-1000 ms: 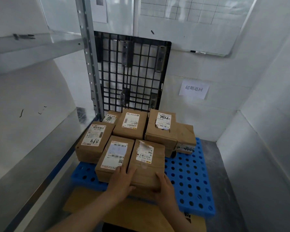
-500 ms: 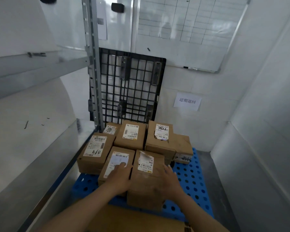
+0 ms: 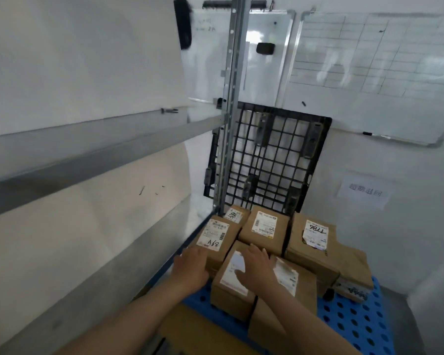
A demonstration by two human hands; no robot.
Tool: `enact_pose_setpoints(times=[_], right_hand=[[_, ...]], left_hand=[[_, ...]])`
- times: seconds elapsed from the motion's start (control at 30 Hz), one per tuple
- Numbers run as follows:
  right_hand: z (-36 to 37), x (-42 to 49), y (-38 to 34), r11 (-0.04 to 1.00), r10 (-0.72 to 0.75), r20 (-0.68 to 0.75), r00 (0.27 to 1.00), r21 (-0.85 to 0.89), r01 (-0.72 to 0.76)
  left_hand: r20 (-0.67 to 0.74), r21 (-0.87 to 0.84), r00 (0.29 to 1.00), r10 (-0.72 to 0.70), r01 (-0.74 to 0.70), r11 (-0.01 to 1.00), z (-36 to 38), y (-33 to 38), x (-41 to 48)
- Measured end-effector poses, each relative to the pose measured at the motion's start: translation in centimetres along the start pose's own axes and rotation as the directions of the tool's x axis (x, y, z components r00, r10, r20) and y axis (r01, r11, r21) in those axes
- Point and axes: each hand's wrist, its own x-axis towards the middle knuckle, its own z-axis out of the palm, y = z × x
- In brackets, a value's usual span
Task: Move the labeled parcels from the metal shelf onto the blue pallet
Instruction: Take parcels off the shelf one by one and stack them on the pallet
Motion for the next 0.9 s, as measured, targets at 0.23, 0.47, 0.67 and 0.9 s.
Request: enact_pose_setpoints(times=[0.23,0.47,0.67,0.9], right_hand=[[0.3,0.4,-4.3,0.947,-0.322,0.020,0.947,0.013,0.322],[2.4,-2.0,-8.7,0.847,-0.531,0.133,0.837,0.113,0.520],[4.5,-6.8,-15.7,0.701,-0.713,0.185,0.676,0.186,0.689],[5.3,-16.4,-25.8,0.500,-0.864,0.166,0.474,0.190,0.845]], left_hand=[[-0.027,0.071,0.947,-0.321,0.322,0.944,-1.8,-2.8,-5.3],[-0.097,-0.020,0.832,-0.546,0.547,0.837,-0.1,-2.7,-14.7],[-0.192,-0.007,0.643,-0.742,0.755,0.656,-2.6,-4.5,-25.1],[-0.281,-0.090,0.358,-0.890,0.914,0.396,-4.1,-4.9,-39.3]])
